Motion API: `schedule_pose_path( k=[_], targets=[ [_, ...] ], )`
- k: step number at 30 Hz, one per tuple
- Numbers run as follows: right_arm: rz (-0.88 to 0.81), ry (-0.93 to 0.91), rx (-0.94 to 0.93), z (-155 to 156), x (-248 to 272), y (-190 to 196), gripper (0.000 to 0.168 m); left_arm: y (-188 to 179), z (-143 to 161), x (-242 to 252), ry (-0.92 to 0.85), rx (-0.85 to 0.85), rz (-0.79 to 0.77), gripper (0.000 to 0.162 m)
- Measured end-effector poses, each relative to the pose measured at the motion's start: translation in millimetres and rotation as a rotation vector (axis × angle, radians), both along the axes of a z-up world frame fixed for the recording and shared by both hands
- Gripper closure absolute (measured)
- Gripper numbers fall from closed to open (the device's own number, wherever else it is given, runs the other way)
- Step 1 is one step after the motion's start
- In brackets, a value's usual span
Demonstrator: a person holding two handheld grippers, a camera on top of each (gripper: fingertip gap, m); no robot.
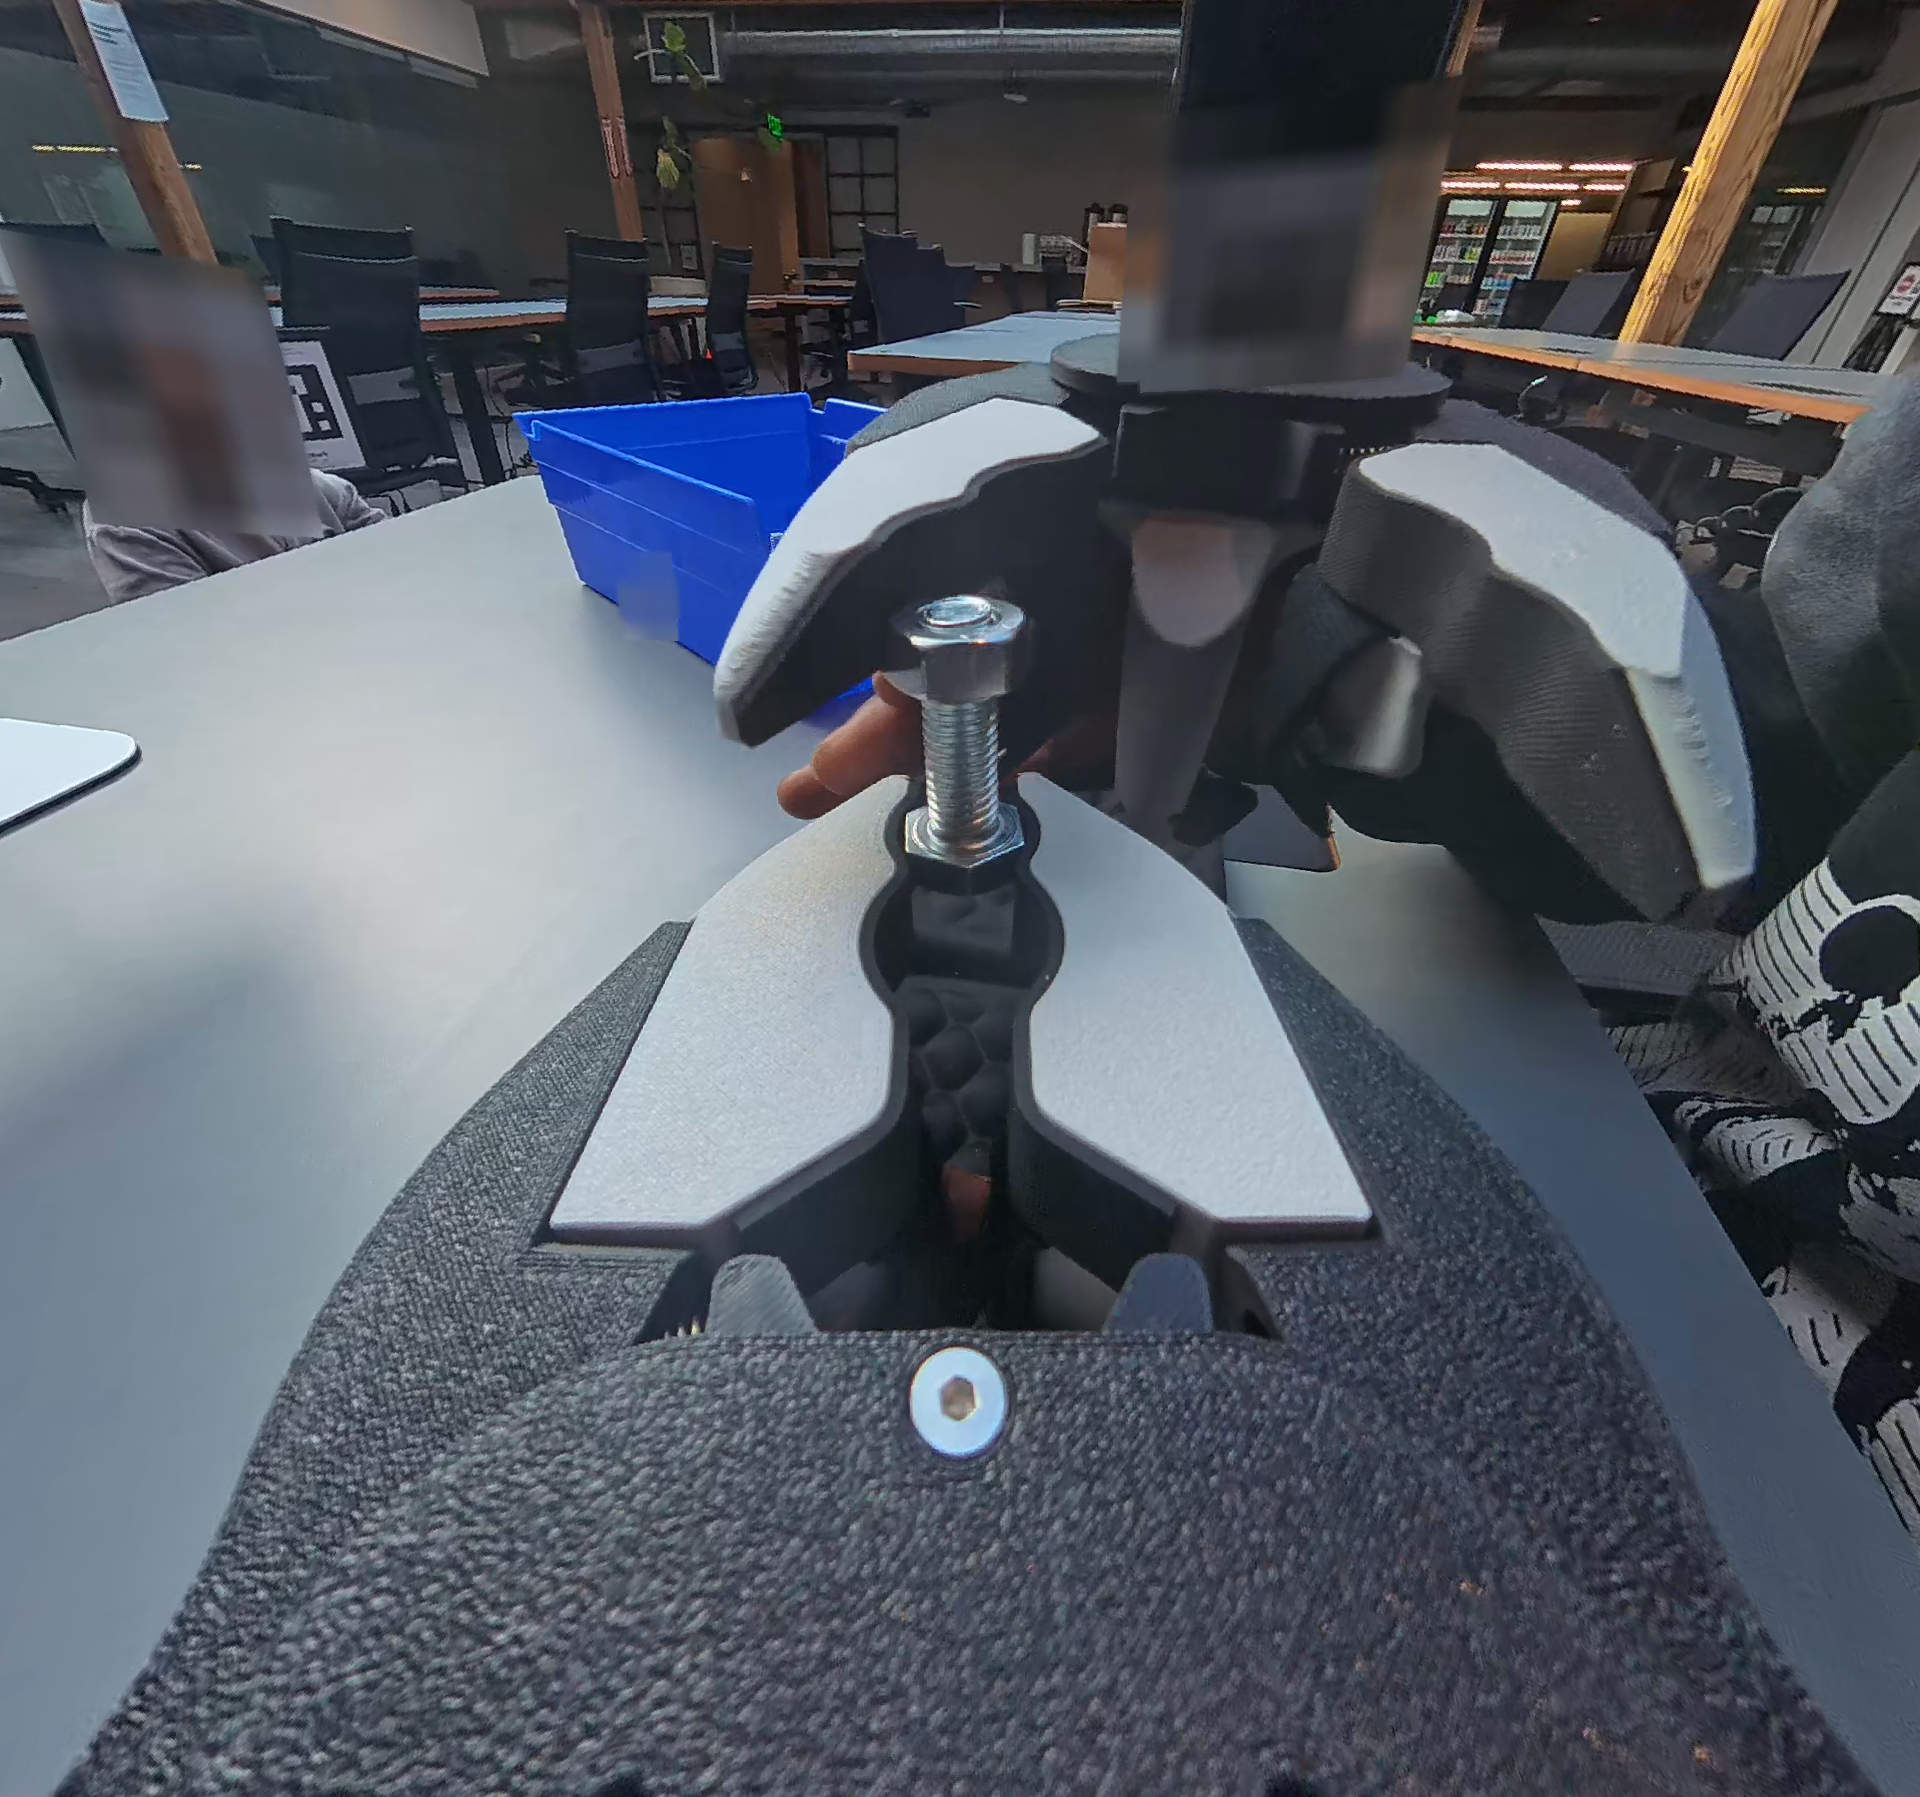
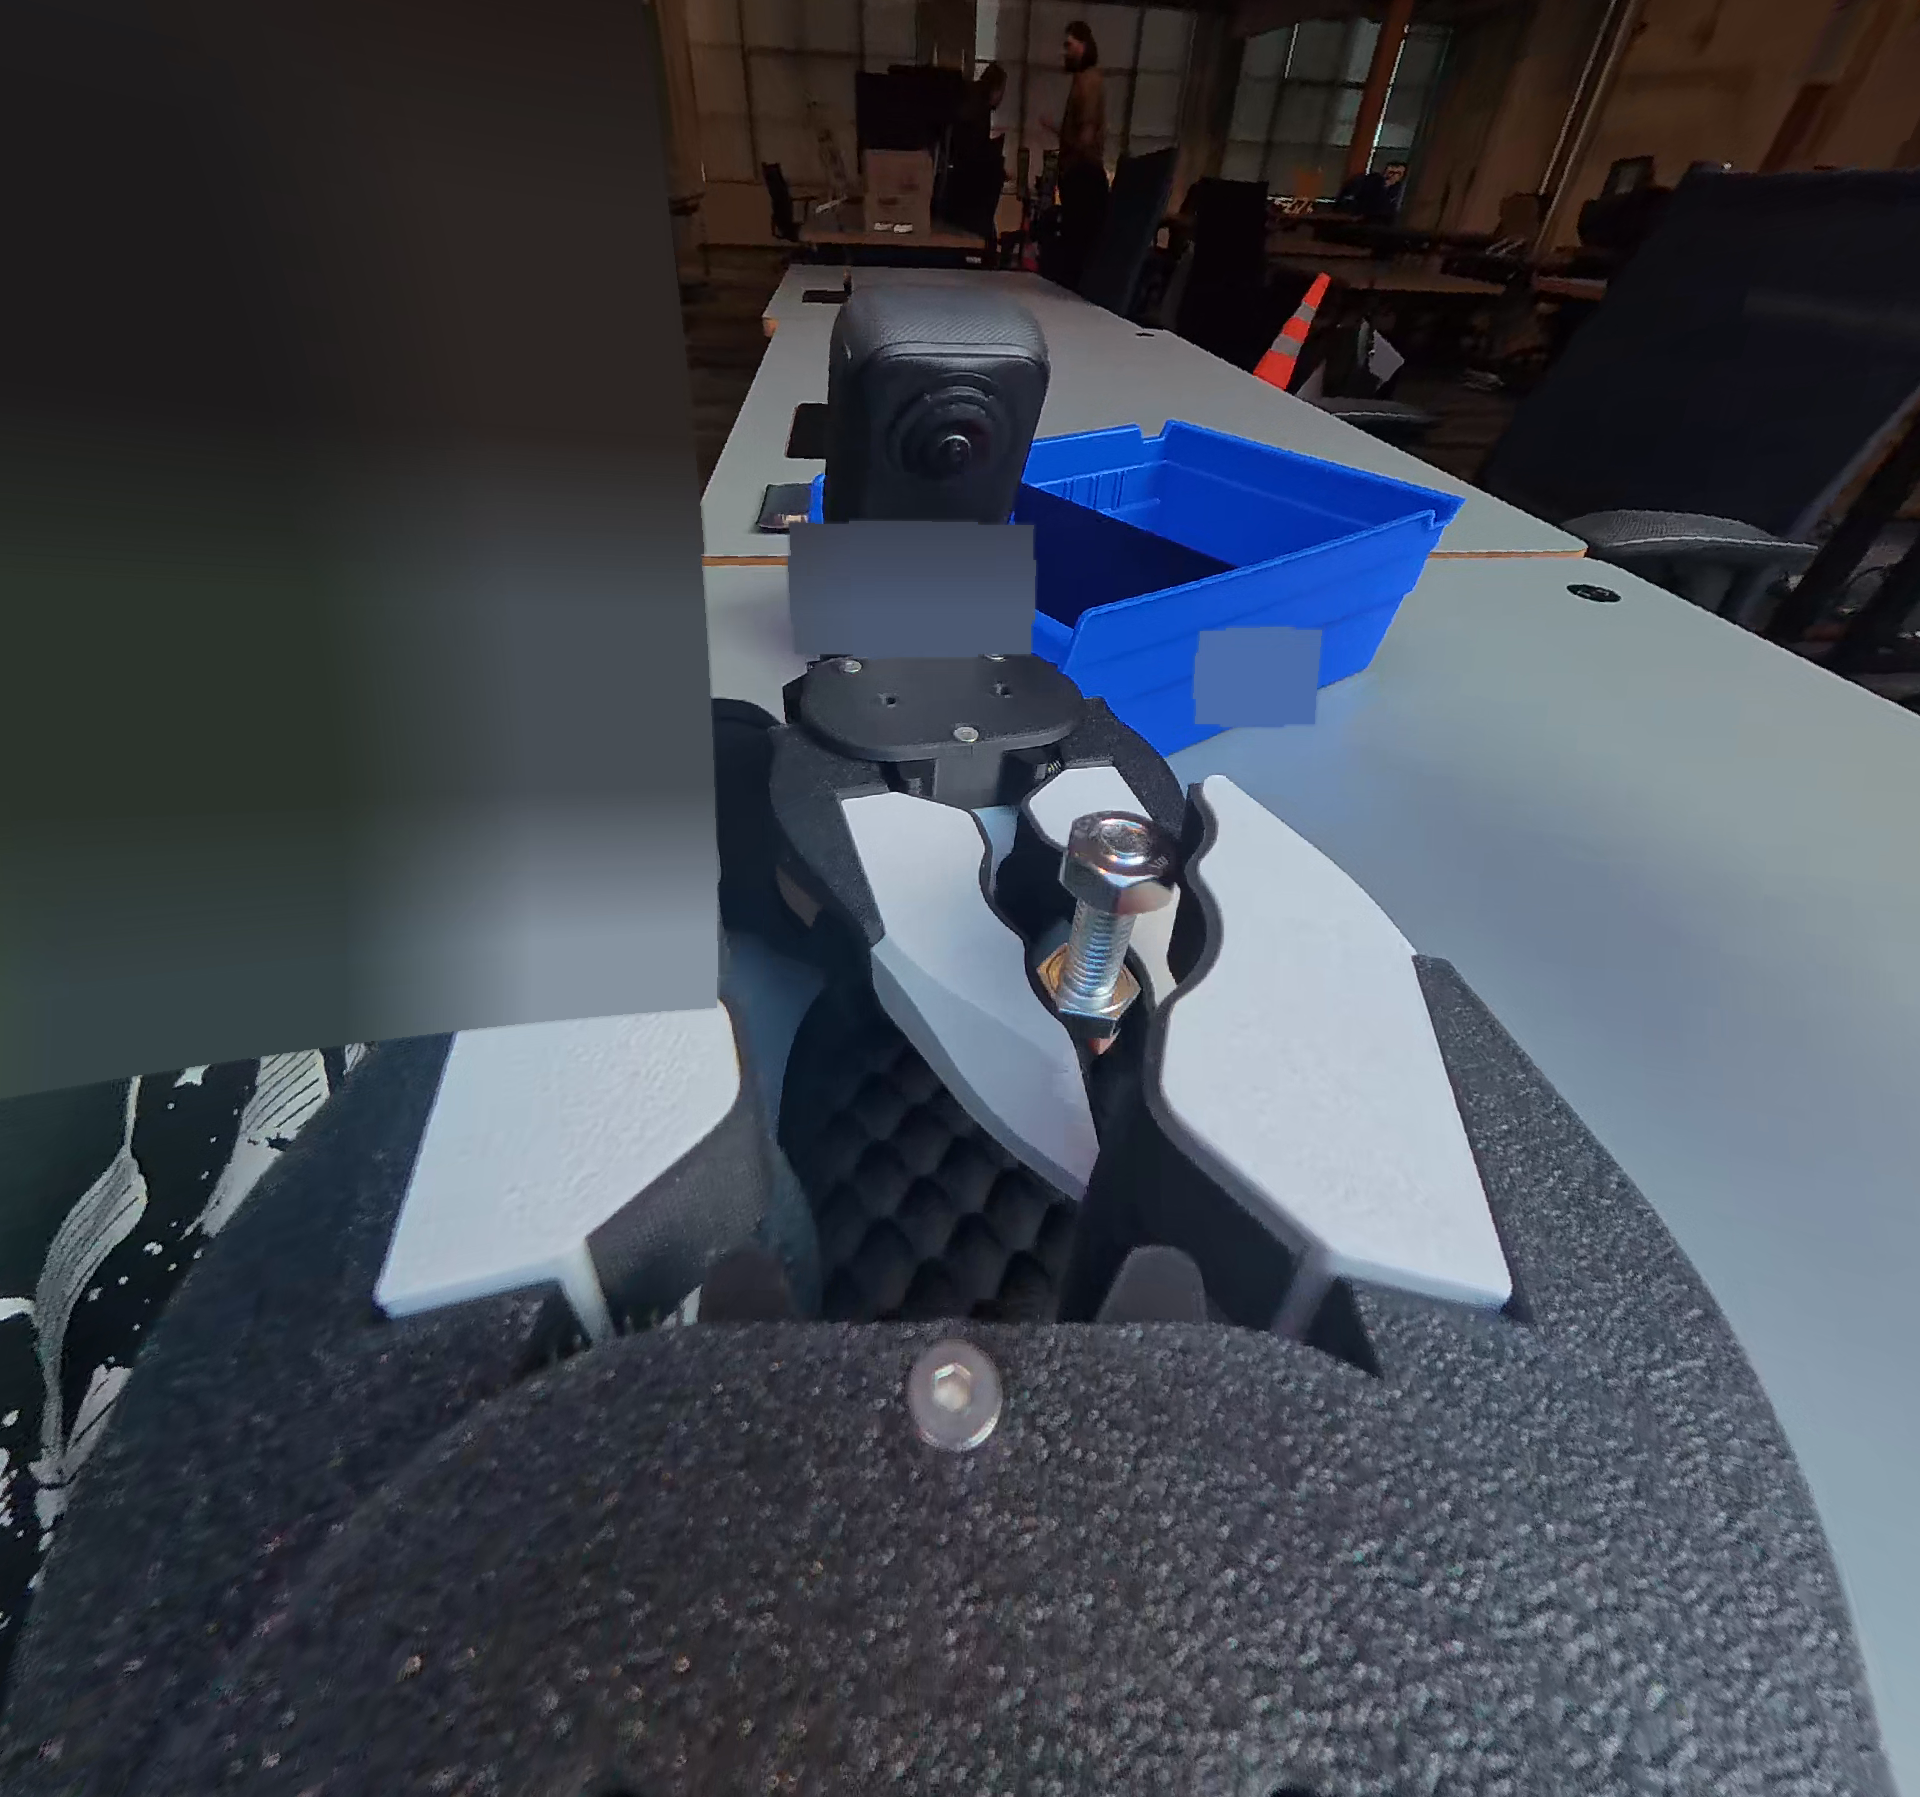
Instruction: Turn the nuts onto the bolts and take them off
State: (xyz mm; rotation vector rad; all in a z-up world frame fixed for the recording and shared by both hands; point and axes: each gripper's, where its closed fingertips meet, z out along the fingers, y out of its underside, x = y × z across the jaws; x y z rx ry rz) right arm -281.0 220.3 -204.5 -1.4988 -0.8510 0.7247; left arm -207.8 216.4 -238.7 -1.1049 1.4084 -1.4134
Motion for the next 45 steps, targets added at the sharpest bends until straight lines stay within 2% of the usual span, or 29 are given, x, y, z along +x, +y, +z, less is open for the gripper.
schedule_pose_path(
  k=[9, 13, 15, 18, 21, 25, 34, 41, 45],
  targets=[
    [-0.073, 0.037, -0.008, 3, 21, -14, 0.098, 0, 0, 0, -0.003, 0.001, 0.005, 0.148],
    [-0.035, 0.059, -0.002, 7, 23, -27, 0.132, 2, 1, -1, -0.007, -0.012, 0.008, 0.148],
    [-0.031, 0.062, 0.007, 9, 25, -29, 0.143, 2, 1, -1, -0.007, -0.010, 0.008, 0.148],
    [-0.064, 0.050, 0.016, 8, 30, -24, 0.137, 1, 1, 0, -0.005, -0.004, 0.006, 0.148],
    [-0.101, 0.055, 0.010, 6, 33, -12, 0.106, 1, 1, 0, -0.005, -0.008, 0.003, 0.148],
    [-0.066, 0.067, 0.002, 4, 22, 0, 0.089, 0, 1, -1, -0.003, -0.005, -0.006, 0.148],
    [0.050, -0.003, 0.000, -4, -6, 7, 0.089, -2, 0, 0, 0.003, -0.001, -0.016, 0.148],
    [-0.003, -0.013, -0.001, -5, 6, -1, 0.091, 0, 1, -1, -0.002, -0.010, -0.010, 0.148],
    [-0.047, 0.004, -0.001, -4, 16, -7, 0.100, 0, 1, -1, -0.001, -0.016, -0.007, 0.148]
  ],
)
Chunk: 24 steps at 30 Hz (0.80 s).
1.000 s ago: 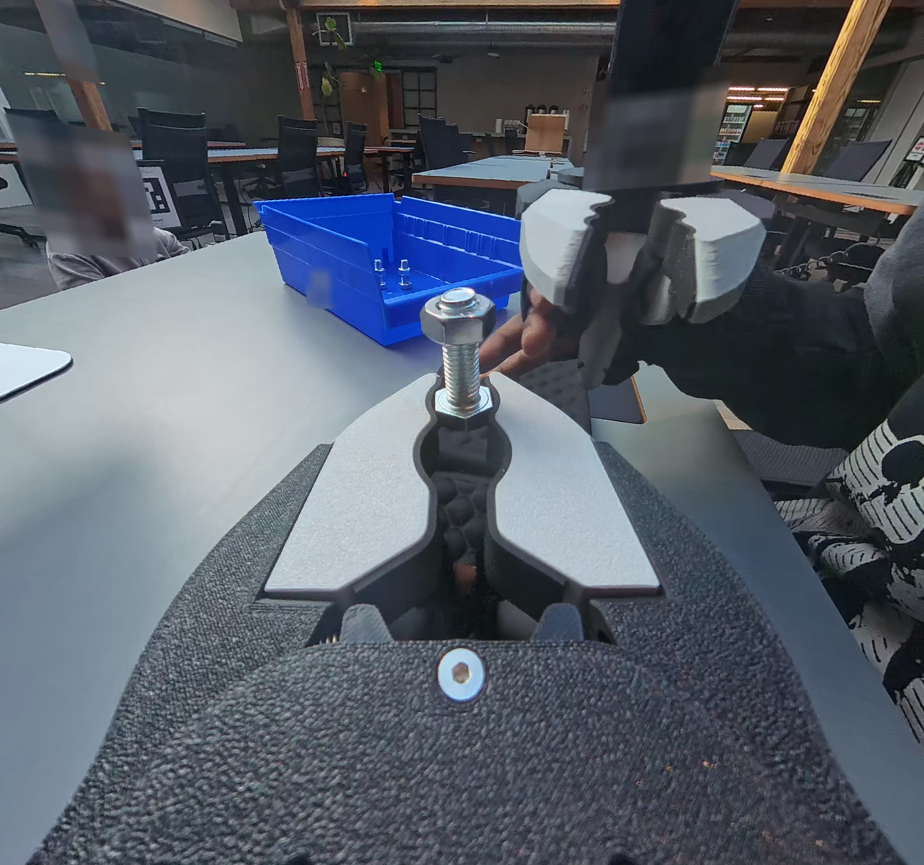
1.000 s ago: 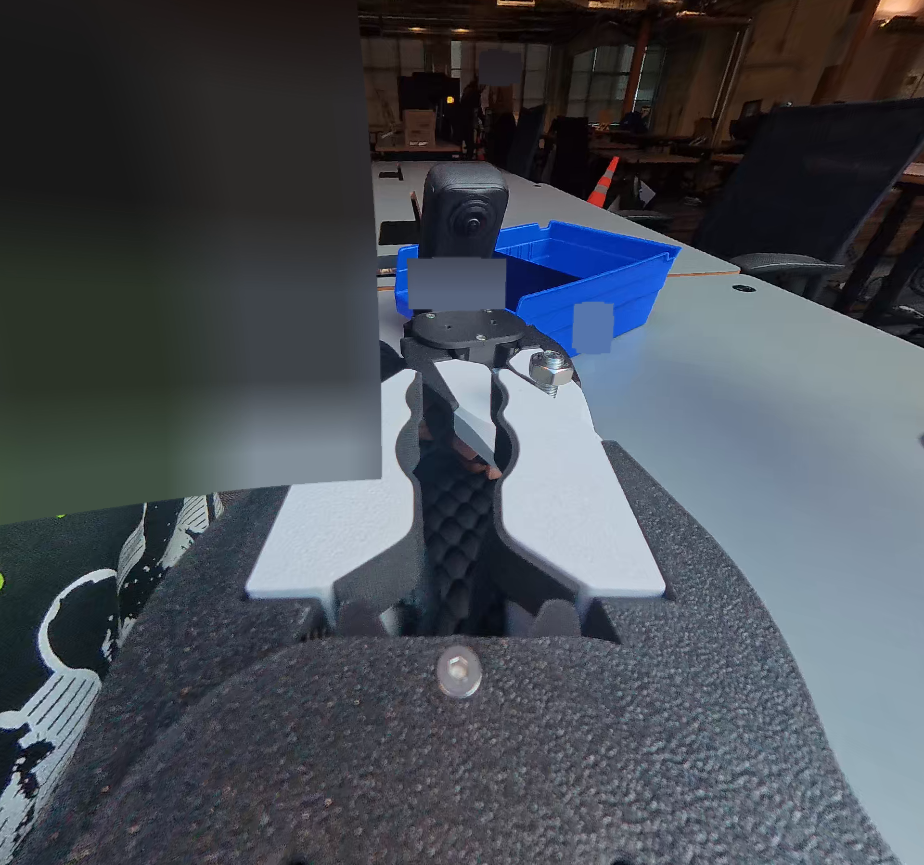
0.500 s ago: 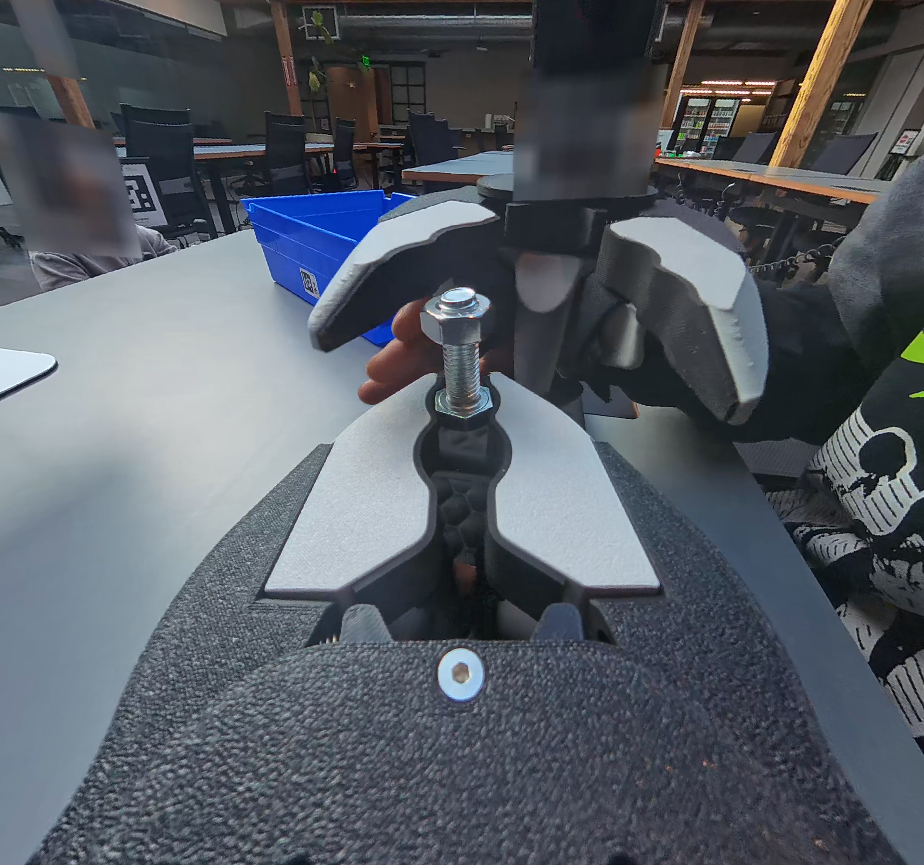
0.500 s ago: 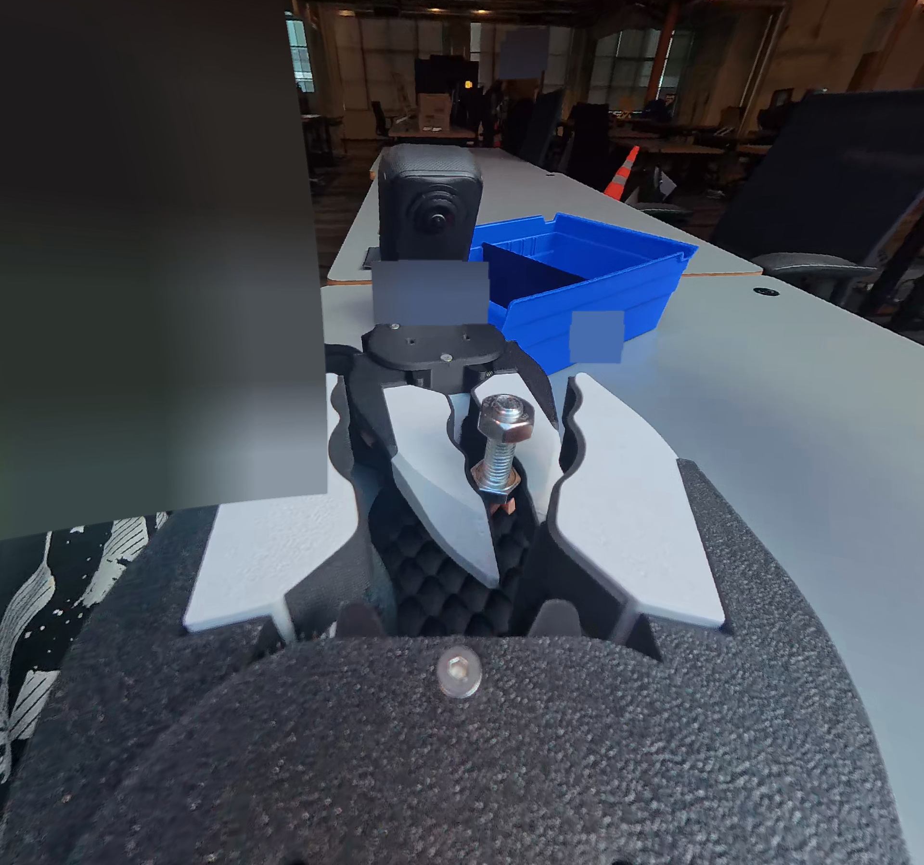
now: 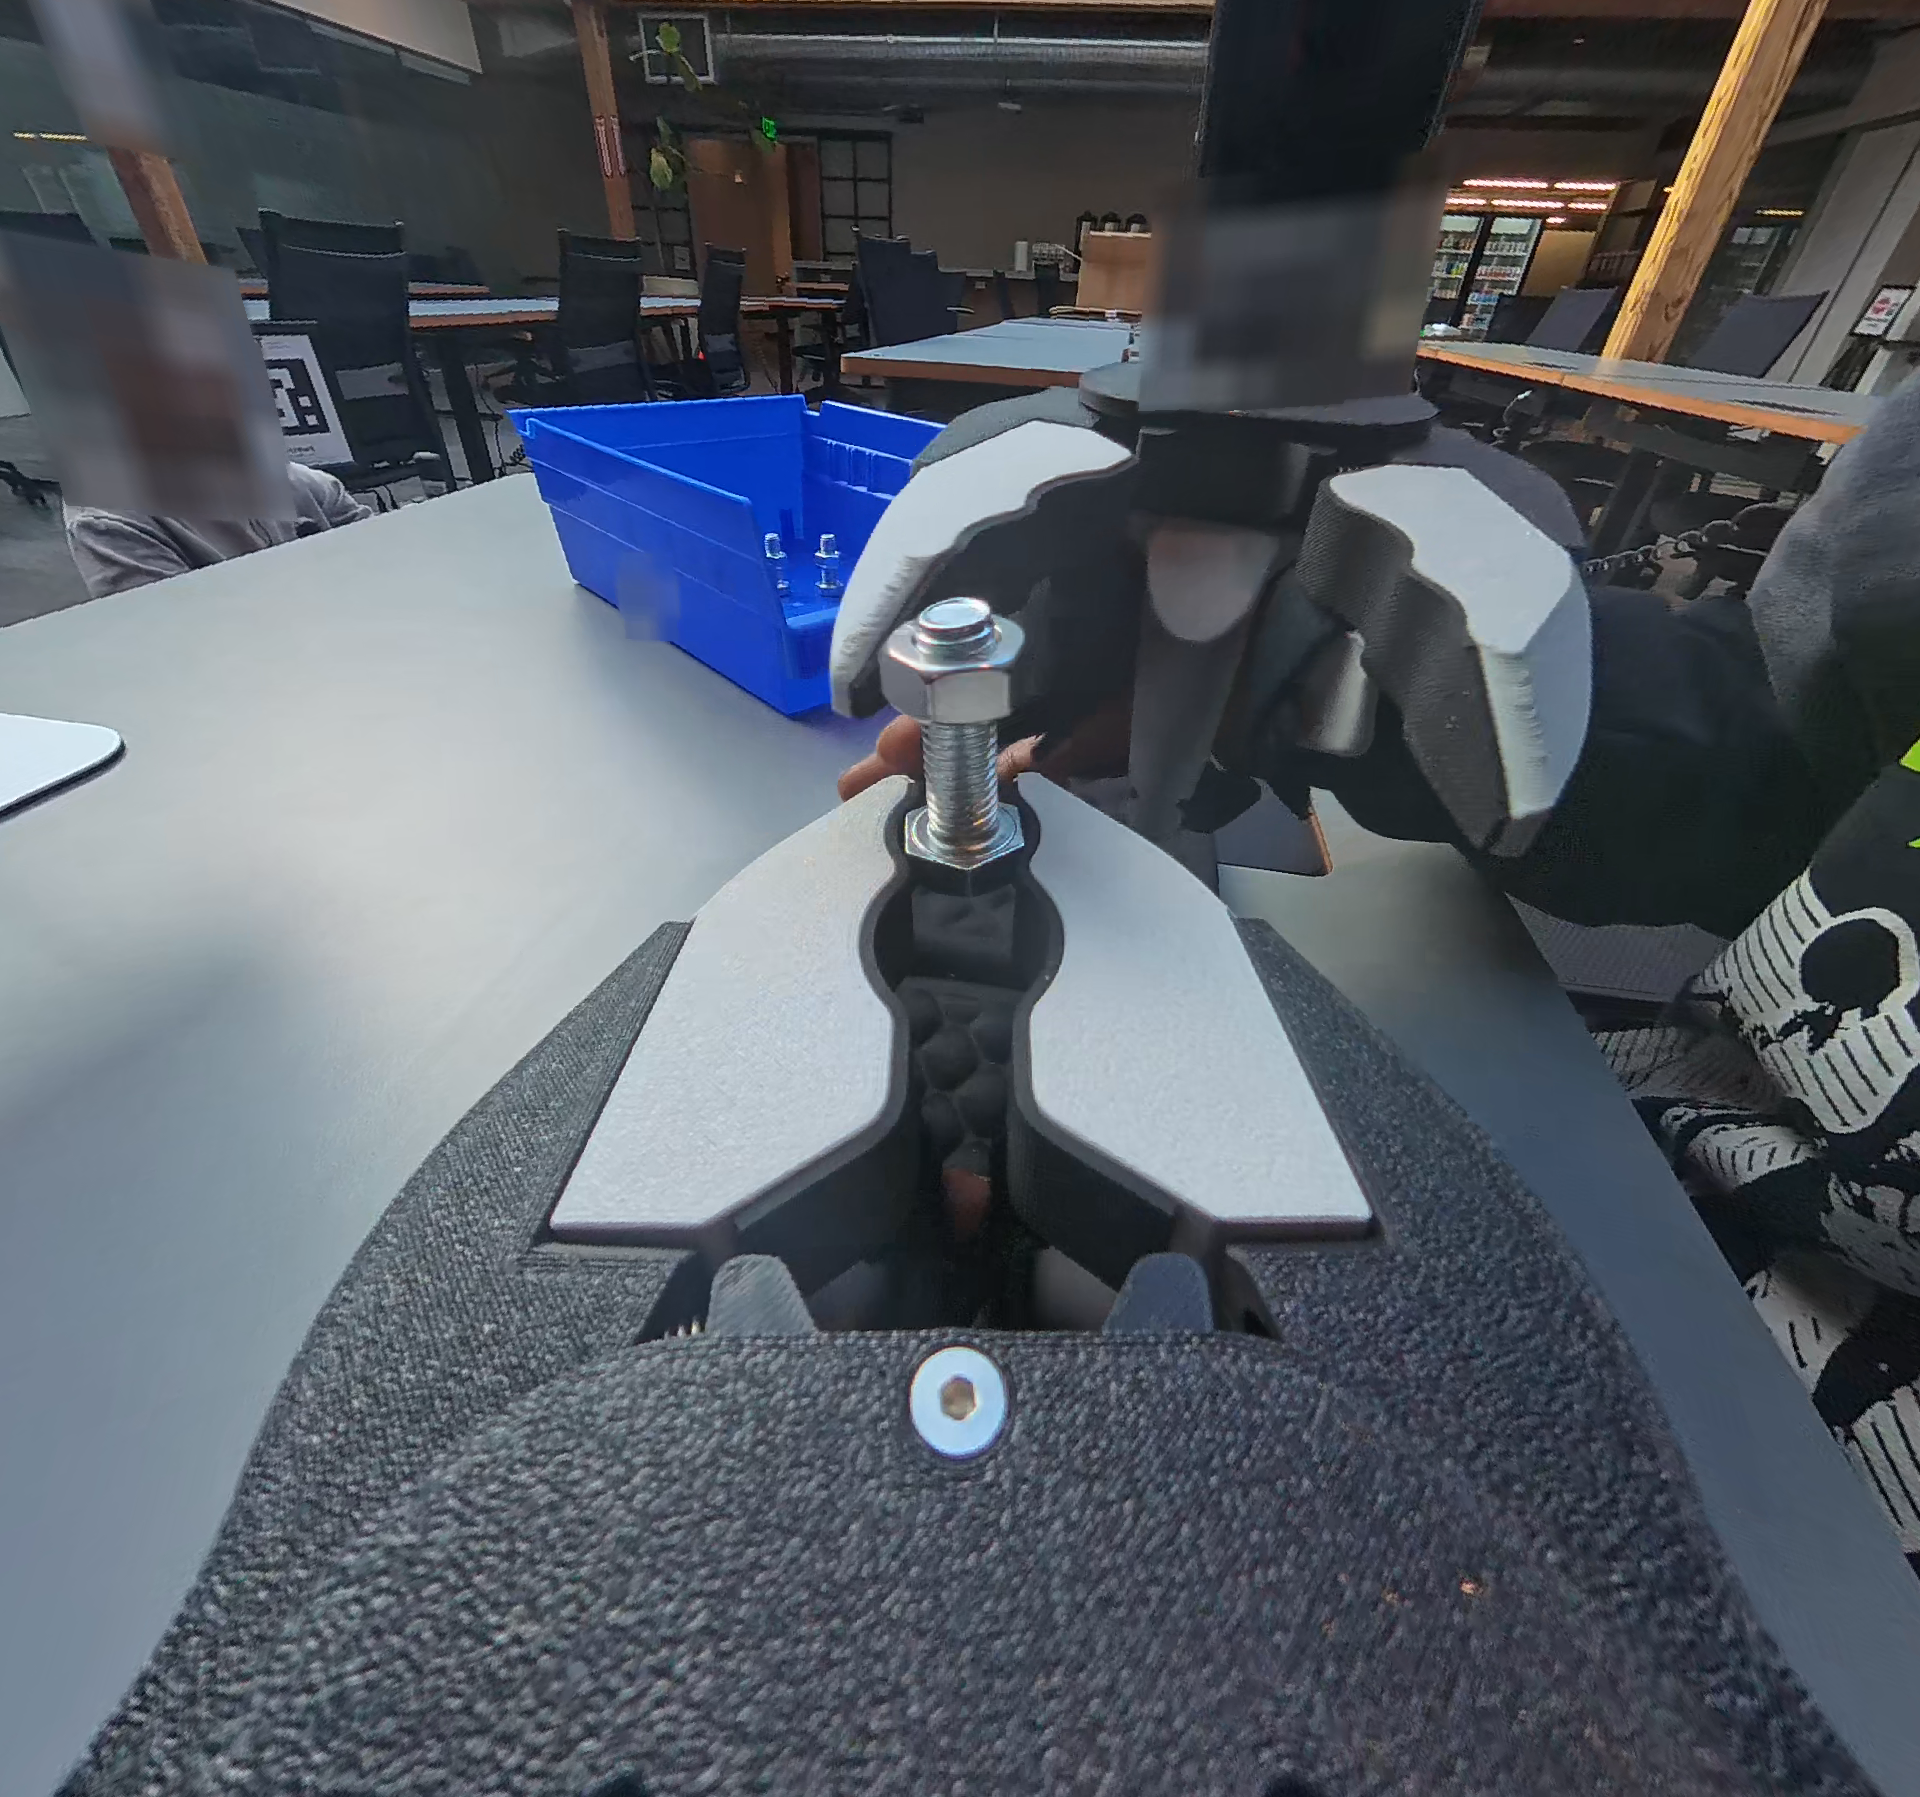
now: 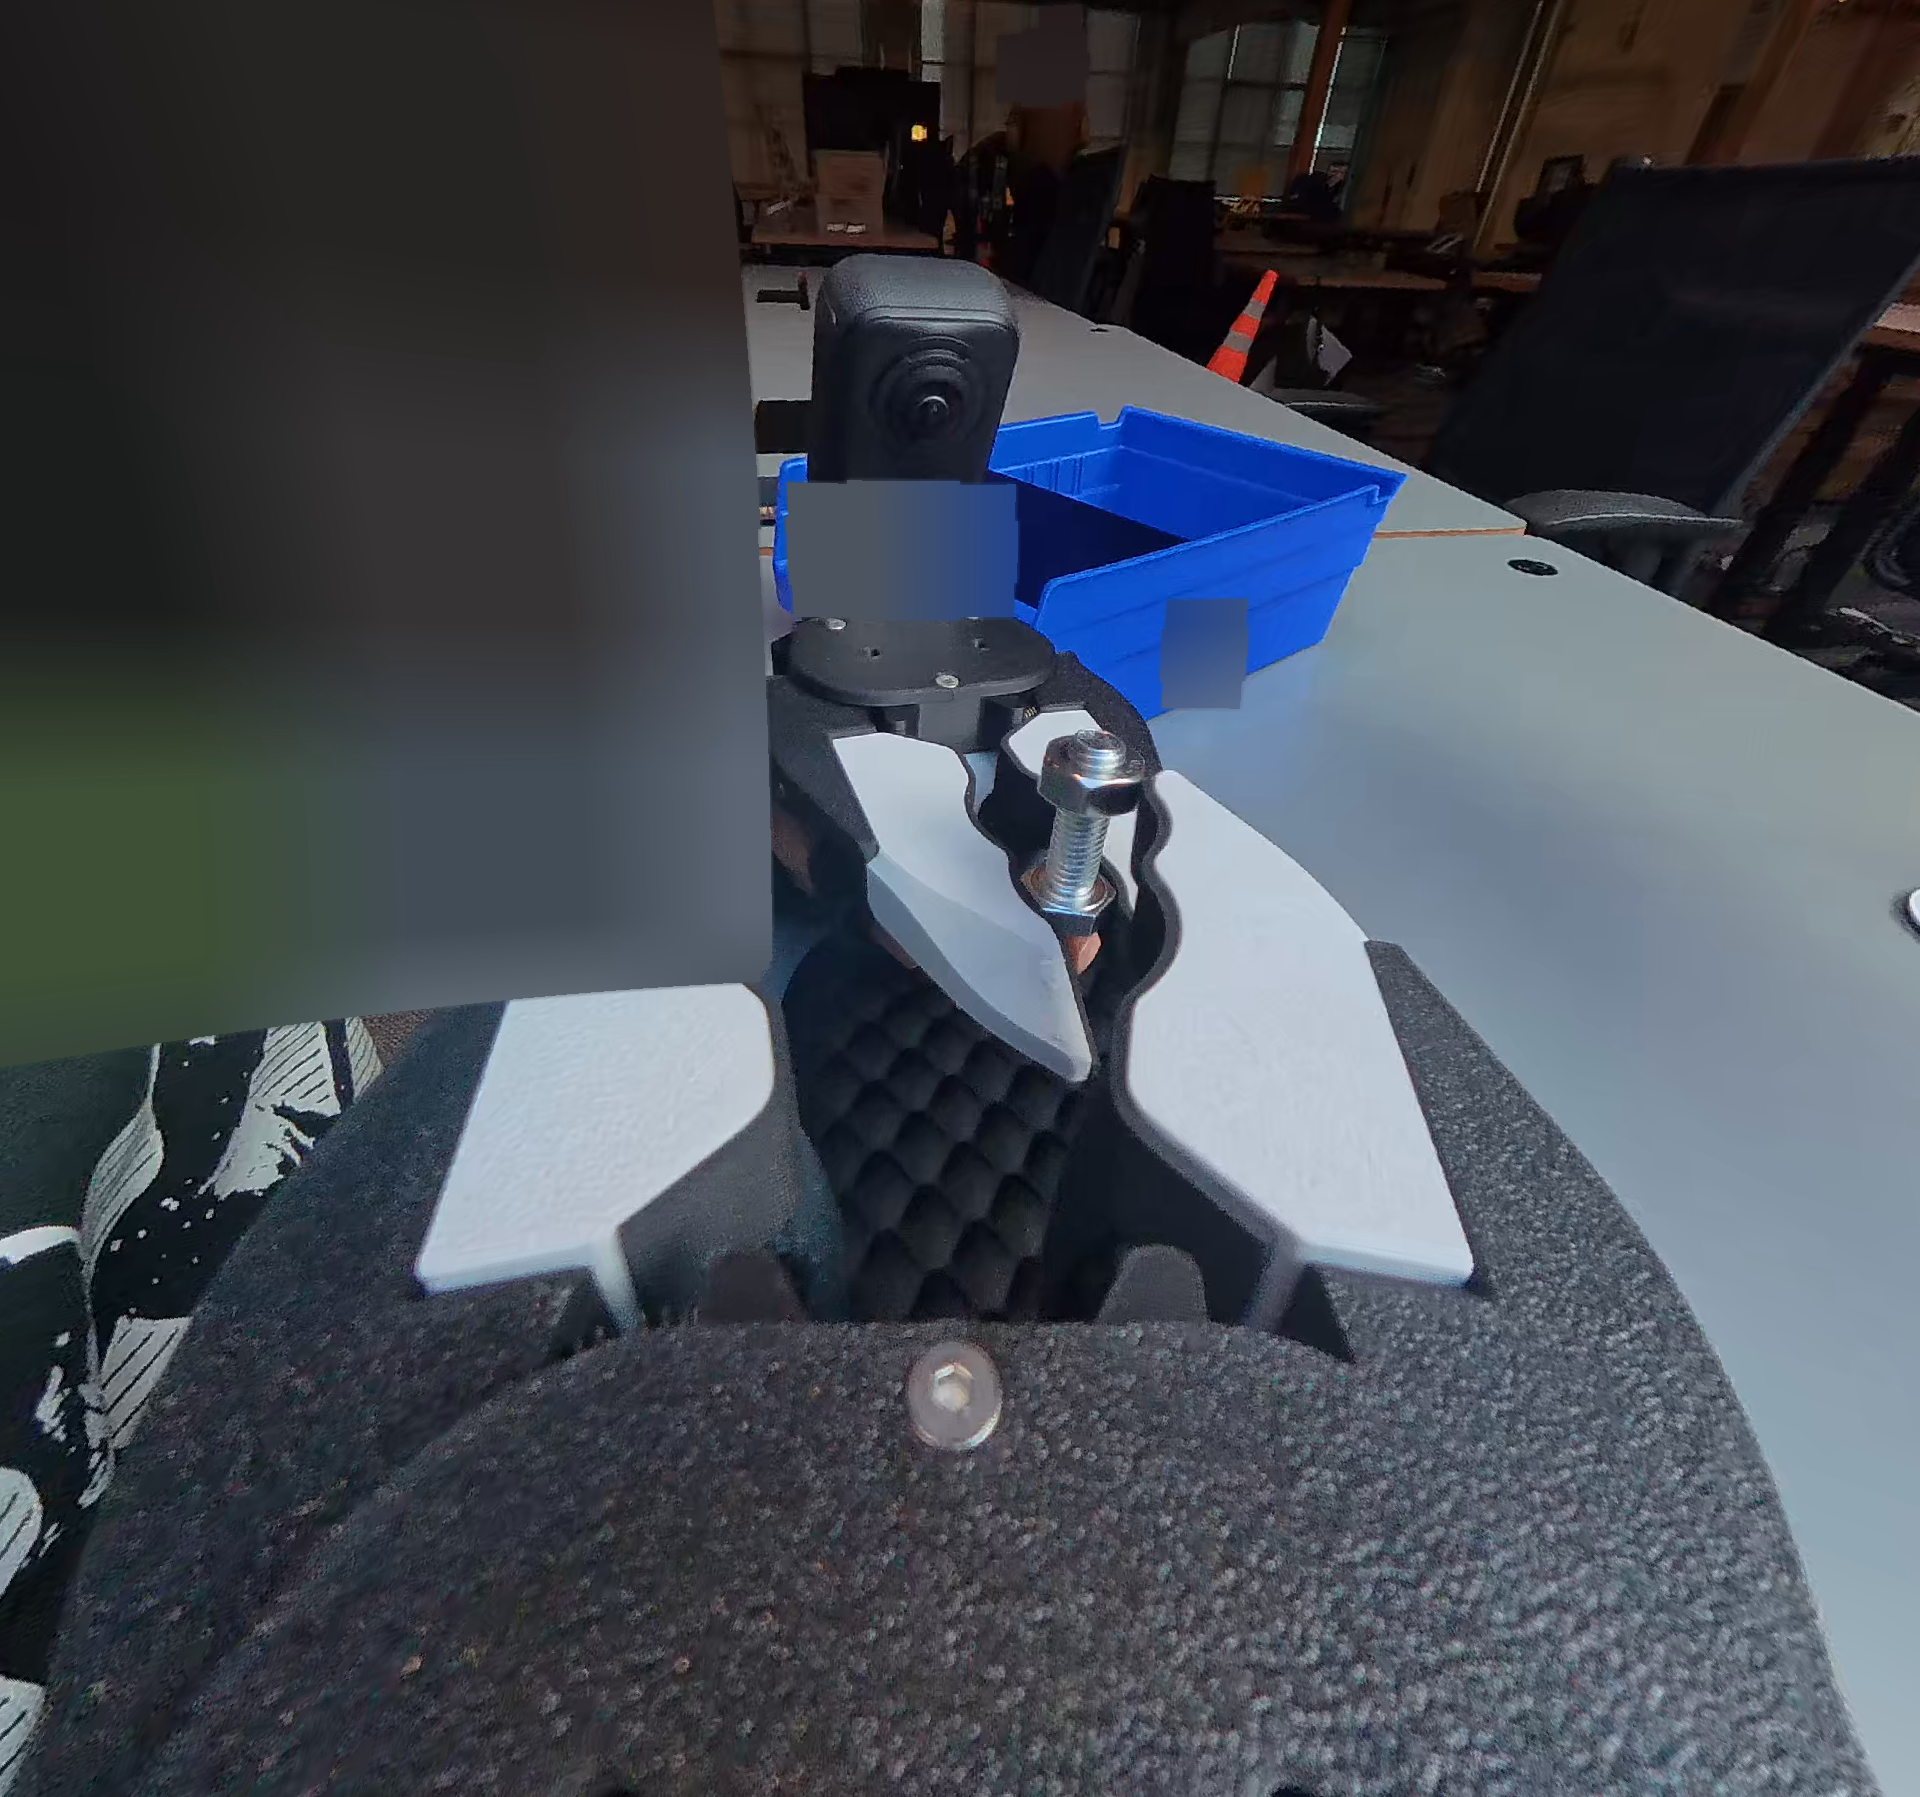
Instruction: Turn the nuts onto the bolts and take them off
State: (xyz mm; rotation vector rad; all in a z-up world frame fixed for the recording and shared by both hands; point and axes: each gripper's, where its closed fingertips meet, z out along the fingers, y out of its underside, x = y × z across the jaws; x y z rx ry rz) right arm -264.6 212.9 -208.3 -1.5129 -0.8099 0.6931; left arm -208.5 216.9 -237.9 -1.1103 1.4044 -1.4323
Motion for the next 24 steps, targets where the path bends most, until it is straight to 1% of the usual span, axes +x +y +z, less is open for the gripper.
schedule_pose_path(
  k=[3, 4, 7, 8, 9, 10, 11, 13, 14, 17, 19, 24],
  targets=[
    [-0.030, 0.001, 0.003, 1, 7, -4, 0.109, -1, 0, 0, -0.004, 0.006, -0.001, 0.148],
    [-0.038, 0.002, 0.006, 1, 10, -6, 0.116, -1, 0, 0, -0.004, 0.007, -0.001, 0.148],
    [-0.002, 0.022, 0.019, 5, 11, -16, 0.152, 0, 1, -1, -0.004, 0.001, 0.001, 0.148],
    [-0.004, 0.029, 0.026, 6, 13, -18, 0.156, 0, 1, -1, -0.005, 0.001, 0.001, 0.148],
    [-0.015, 0.029, 0.029, 7, 15, -17, 0.156, 0, 1, -1, -0.006, 0.003, 0.001, 0.148],
    [-0.031, 0.026, 0.031, 6, 18, -15, 0.154, 0, 1, -1, -0.005, 0.006, 0.000, 0.148],
    [-0.051, 0.028, 0.036, 6, 21, -11, 0.146, -1, 1, -1, -0.005, 0.007, 0.000, 0.148],
    [-0.079, 0.042, 0.034, 7, 23, -3, 0.122, -1, 0, -1, -0.004, 0.008, -0.002, 0.148],
    [-0.074, 0.048, 0.028, 7, 21, 0, 0.114, -1, 1, -1, -0.005, 0.009, -0.002, 0.148],
    [-0.045, 0.050, 0.028, 6, 12, 9, 0.100, -2, 1, -1, -0.006, 0.013, -0.007, 0.148],
    [-0.018, 0.049, 0.028, 6, 4, 14, 0.093, -2, 0, -1, -0.006, 0.015, -0.010, 0.148],
    [0.072, 0.041, 0.019, 5, -15, 17, 0.092, -4, 0, -1, -0.002, 0.019, -0.016, 0.148]
  ],
)
